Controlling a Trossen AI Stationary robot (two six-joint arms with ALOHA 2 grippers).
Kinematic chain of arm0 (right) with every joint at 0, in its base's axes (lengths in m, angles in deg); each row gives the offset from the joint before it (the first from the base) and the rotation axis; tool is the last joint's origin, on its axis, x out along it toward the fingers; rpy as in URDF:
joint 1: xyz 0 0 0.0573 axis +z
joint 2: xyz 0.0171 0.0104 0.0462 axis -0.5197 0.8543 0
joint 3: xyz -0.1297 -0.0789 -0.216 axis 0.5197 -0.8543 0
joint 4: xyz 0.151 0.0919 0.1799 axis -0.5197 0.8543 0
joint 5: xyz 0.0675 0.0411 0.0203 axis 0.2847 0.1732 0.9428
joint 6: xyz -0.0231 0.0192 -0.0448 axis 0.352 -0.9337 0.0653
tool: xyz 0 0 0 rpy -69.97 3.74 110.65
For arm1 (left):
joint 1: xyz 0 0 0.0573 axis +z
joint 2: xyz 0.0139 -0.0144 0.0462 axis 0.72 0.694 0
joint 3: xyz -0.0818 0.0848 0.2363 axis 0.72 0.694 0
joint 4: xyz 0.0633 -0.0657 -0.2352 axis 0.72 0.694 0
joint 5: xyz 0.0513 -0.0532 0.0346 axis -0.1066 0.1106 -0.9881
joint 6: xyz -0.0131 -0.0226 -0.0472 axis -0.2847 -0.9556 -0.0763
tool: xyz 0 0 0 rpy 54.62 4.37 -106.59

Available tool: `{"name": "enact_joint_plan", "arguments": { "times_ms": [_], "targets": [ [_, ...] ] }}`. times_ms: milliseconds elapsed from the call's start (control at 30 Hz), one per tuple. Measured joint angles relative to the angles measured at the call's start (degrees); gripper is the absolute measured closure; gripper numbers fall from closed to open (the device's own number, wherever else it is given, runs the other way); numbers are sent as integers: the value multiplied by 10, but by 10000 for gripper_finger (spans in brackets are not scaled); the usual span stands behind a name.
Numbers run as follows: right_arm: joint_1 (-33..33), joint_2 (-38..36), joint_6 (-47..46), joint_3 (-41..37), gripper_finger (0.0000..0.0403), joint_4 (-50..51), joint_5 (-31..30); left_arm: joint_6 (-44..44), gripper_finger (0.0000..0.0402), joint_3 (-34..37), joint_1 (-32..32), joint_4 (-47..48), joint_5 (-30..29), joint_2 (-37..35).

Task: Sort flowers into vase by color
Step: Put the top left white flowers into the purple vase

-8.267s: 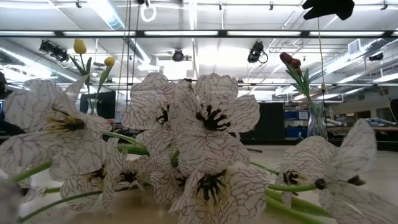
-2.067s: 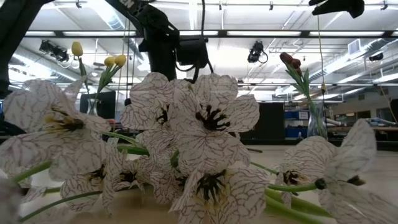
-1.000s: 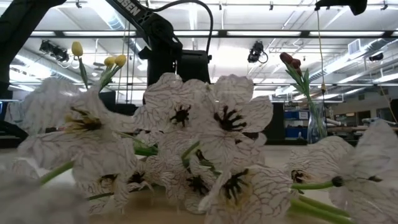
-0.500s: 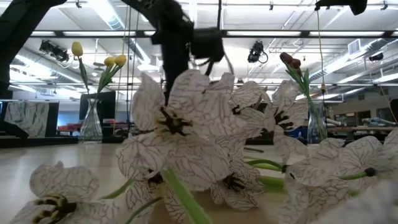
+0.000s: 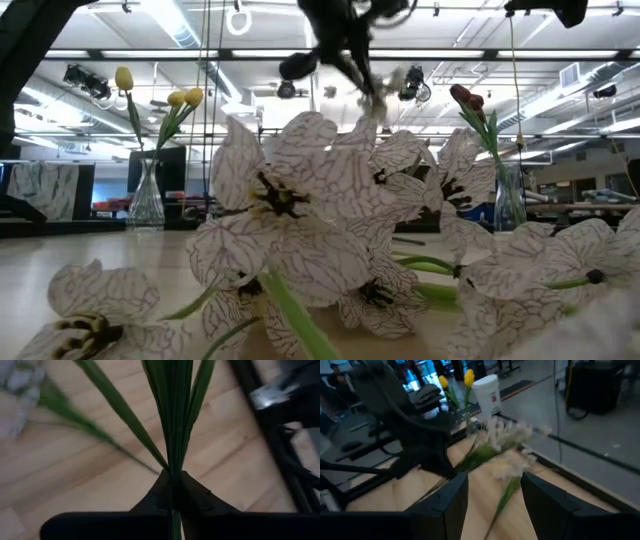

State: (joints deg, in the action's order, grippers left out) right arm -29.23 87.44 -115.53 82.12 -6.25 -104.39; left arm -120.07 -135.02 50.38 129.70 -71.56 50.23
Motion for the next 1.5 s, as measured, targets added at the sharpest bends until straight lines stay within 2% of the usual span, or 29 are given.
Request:
{"name": "enact_joint_plan", "arguments": {
  "times_ms": [233,333,400,600,700,800,1133,1300,1500],
  "targets": [
    [0,50,-100,-8,207,28,93,146,386,-92,-40,-87,-43,0],
    [3,70,-141,-26,207,-1,134,192,386,-116,-56,-129,-60,0],
    [10,79,-156,-39,207,-40,138,213,385,-122,-67,-151,-68,0],
    [42,78,-138,-57,207,-174,67,234,385,-122,-96,-190,-71,0],
    [56,70,-123,-59,207,-186,23,244,385,-122,-108,-225,-73,0],
    [67,64,-120,-59,207,-183,0,289,385,-122,-113,-298,-56,-2],
    [91,73,-81,-60,208,-274,-34,273,385,-122,-89,-342,-41,-4],
    [92,90,-78,-60,208,-280,-44,274,385,-122,-89,-364,-8,-4],
    [92,95,-64,-60,208,-303,-48,273,385,-122,-92,-367,4,1]
  ]
}}
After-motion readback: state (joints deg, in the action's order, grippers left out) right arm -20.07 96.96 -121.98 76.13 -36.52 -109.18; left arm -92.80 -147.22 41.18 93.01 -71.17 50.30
